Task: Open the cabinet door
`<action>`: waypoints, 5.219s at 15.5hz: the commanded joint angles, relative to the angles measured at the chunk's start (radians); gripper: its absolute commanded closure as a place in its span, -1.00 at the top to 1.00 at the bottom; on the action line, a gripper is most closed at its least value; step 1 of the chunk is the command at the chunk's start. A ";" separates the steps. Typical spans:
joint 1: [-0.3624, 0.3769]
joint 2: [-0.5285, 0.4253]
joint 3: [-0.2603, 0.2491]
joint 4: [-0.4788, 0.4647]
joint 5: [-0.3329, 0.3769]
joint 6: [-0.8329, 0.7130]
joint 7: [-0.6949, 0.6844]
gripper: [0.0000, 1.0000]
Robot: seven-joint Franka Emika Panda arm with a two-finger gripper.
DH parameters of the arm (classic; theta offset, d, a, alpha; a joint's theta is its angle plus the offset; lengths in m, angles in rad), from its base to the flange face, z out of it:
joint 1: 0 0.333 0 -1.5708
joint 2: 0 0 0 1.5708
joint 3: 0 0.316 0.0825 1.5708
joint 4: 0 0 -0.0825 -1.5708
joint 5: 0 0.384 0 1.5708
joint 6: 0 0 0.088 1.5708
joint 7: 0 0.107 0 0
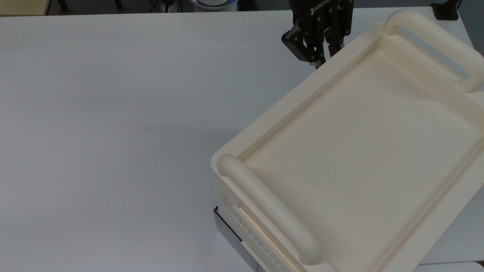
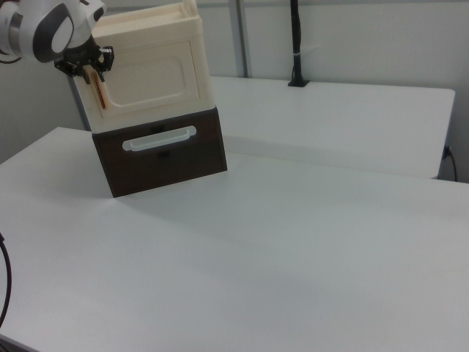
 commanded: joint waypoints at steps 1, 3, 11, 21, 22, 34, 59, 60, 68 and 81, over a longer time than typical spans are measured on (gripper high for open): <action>0.007 0.021 0.017 0.005 -0.036 0.026 0.042 -0.36; 0.007 0.022 0.020 0.005 -0.036 0.028 0.043 -0.50; 0.005 0.022 0.020 0.004 -0.039 0.026 0.043 -0.85; -0.054 -0.056 0.020 -0.057 -0.036 -0.001 0.043 -0.84; -0.068 -0.065 0.020 -0.062 -0.036 -0.026 0.039 -0.83; -0.231 -0.127 0.020 -0.062 -0.038 -0.328 -0.006 -0.66; -0.518 -0.030 0.006 -0.051 -0.044 -0.075 -0.041 1.00; -0.524 -0.027 0.006 -0.051 -0.042 -0.045 -0.038 1.00; -0.533 -0.016 -0.007 -0.050 -0.044 0.039 -0.038 1.00; -0.304 -0.246 -0.134 -0.039 -0.205 -0.754 0.177 1.00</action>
